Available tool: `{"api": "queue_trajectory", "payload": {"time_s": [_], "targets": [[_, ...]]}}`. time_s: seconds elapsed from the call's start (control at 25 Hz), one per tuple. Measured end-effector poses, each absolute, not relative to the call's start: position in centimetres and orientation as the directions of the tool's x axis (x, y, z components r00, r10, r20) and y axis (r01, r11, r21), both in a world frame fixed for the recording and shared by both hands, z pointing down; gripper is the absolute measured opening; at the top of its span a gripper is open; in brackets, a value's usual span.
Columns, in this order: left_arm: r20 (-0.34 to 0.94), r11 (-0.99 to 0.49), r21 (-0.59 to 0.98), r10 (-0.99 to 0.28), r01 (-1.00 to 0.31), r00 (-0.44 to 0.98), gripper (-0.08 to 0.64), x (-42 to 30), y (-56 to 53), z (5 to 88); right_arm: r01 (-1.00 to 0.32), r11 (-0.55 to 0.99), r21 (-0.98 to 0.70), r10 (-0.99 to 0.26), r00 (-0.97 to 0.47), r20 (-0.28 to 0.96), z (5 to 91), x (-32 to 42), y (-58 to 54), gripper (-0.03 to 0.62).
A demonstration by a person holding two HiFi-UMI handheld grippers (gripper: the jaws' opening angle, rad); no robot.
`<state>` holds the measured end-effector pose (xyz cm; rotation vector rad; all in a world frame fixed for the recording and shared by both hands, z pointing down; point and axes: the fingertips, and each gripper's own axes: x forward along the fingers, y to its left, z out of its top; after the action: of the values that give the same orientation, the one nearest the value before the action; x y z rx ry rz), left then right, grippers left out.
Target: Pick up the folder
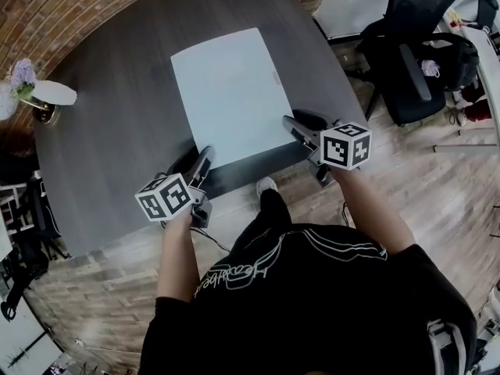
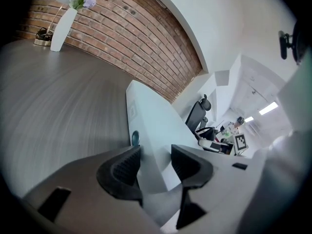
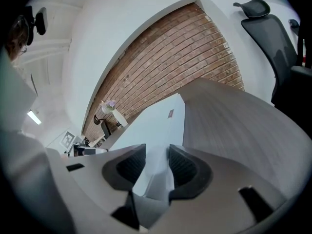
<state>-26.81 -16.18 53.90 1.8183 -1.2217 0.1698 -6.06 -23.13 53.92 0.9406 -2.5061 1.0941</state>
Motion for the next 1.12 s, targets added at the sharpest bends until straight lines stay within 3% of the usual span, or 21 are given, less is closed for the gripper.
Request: {"api": "queue_trajectory", "payload": {"time_s": [1.12], "targets": [[0.577,-0.046,0.597,-0.669,-0.801,0.468,0.193,-23.1,-2.6,53.8,-0.626,0.507,-0.593,-0.461,-0.778,0.428,54.1,-2.4,-10.3,0.127]]}}
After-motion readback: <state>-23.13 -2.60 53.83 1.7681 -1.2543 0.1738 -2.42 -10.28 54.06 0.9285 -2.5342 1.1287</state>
